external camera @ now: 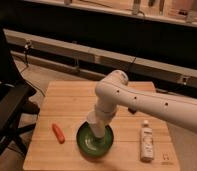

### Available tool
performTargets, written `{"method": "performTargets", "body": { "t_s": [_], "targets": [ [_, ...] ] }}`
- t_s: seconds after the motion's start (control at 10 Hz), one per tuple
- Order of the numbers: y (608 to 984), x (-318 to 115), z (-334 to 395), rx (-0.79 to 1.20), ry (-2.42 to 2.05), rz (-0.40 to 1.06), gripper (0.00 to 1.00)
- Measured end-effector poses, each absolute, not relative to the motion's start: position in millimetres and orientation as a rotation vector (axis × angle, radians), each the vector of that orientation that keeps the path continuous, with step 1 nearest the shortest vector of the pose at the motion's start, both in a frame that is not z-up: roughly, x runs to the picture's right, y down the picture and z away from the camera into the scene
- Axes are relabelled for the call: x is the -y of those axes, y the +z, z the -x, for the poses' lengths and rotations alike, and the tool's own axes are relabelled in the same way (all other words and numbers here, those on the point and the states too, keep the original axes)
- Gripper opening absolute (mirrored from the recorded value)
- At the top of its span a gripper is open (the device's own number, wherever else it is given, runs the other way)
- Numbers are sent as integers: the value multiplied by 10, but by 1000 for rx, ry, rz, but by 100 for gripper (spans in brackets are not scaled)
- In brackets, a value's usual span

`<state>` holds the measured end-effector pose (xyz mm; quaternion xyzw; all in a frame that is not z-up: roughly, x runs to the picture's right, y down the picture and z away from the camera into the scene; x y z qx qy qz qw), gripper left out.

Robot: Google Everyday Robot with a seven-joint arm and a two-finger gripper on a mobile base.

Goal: Place the ceramic cup in the ceramic bowl

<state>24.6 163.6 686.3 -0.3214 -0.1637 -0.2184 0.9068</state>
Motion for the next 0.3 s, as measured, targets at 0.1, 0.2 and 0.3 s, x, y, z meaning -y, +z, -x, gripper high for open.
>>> {"method": "performTargets", "body": {
  "t_s": [0.1, 0.2, 0.3],
  "targets": [
    [6878, -1652, -254, 341, -450, 667, 80],
    [6887, -1666, -238, 349, -458, 668, 80],
    [6888, -1669, -231, 355, -458, 659, 80]
  ]
}}
